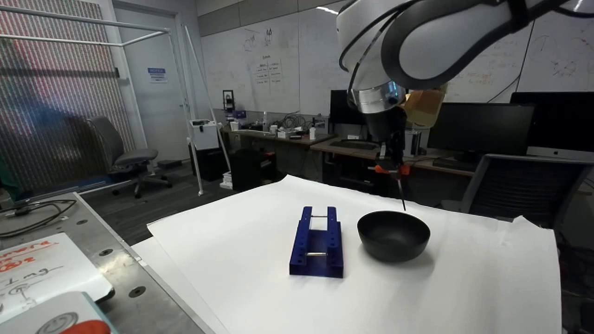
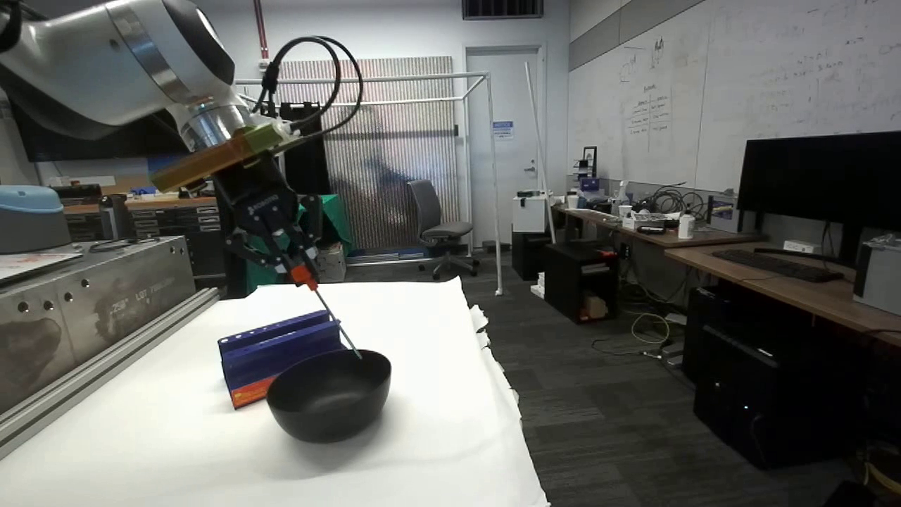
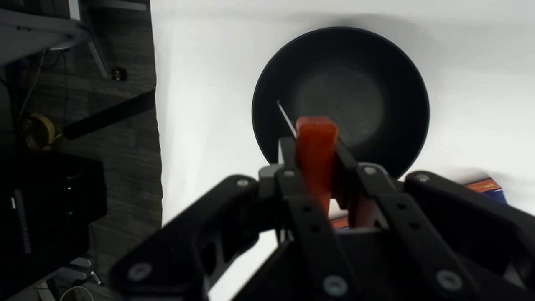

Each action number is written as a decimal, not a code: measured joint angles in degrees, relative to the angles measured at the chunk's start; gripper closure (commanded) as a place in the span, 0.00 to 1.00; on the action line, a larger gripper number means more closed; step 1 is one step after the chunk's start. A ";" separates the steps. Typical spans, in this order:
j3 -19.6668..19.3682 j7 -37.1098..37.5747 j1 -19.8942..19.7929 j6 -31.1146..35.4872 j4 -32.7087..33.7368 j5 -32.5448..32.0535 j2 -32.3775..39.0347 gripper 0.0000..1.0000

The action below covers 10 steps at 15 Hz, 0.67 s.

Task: Put the orange object inside the black bowl.

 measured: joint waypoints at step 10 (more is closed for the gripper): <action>-0.84 0.83 -1.03 7.92 -5.61 -1.66 4.16 0.37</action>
